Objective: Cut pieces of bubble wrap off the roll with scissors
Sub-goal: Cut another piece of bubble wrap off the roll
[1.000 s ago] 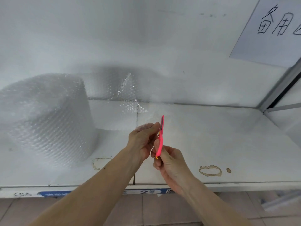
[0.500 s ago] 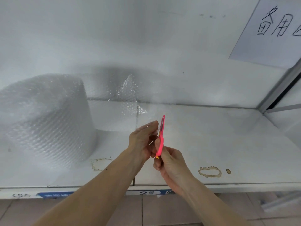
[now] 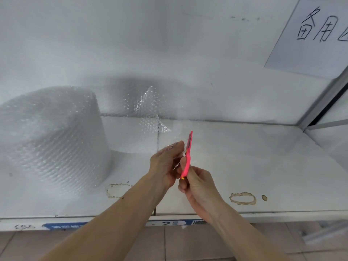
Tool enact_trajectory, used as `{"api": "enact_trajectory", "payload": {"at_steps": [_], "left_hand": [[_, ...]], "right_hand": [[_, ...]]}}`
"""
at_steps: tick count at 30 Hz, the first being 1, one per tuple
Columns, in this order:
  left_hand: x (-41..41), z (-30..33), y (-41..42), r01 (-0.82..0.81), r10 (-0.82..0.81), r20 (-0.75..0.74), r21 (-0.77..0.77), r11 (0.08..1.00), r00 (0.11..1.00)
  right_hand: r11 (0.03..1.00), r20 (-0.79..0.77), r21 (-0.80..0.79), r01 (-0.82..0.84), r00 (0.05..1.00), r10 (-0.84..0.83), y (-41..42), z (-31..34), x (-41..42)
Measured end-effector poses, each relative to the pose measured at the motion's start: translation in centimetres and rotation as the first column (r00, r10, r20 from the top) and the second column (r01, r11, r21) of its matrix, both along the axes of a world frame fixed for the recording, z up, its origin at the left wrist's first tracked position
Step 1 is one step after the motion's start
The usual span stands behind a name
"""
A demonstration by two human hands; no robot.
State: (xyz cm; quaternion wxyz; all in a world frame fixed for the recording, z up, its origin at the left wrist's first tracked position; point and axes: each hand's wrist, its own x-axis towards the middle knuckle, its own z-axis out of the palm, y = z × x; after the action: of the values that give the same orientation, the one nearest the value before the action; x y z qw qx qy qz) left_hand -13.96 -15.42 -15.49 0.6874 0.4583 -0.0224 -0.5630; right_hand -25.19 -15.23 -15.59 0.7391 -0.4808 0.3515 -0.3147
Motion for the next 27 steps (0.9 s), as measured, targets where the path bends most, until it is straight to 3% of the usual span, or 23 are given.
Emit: {"api": "enact_trajectory", "payload": {"at_steps": [11, 27], "left_hand": [[0.28, -0.13, -0.53, -0.039, 0.033, -0.134, -0.047, 0.998, 0.99], [0.0, -0.23, -0.31, -0.121, 0.116, -0.099, -0.046, 0.992, 0.988]], "right_hand": [[1.0, -0.002, -0.018, 0.015, 1.0, -0.015, 0.05, -0.26, 0.11], [0.999, 0.032, -0.018, 0.036, 0.999, -0.035, -0.3, -0.09, 0.31]]}}
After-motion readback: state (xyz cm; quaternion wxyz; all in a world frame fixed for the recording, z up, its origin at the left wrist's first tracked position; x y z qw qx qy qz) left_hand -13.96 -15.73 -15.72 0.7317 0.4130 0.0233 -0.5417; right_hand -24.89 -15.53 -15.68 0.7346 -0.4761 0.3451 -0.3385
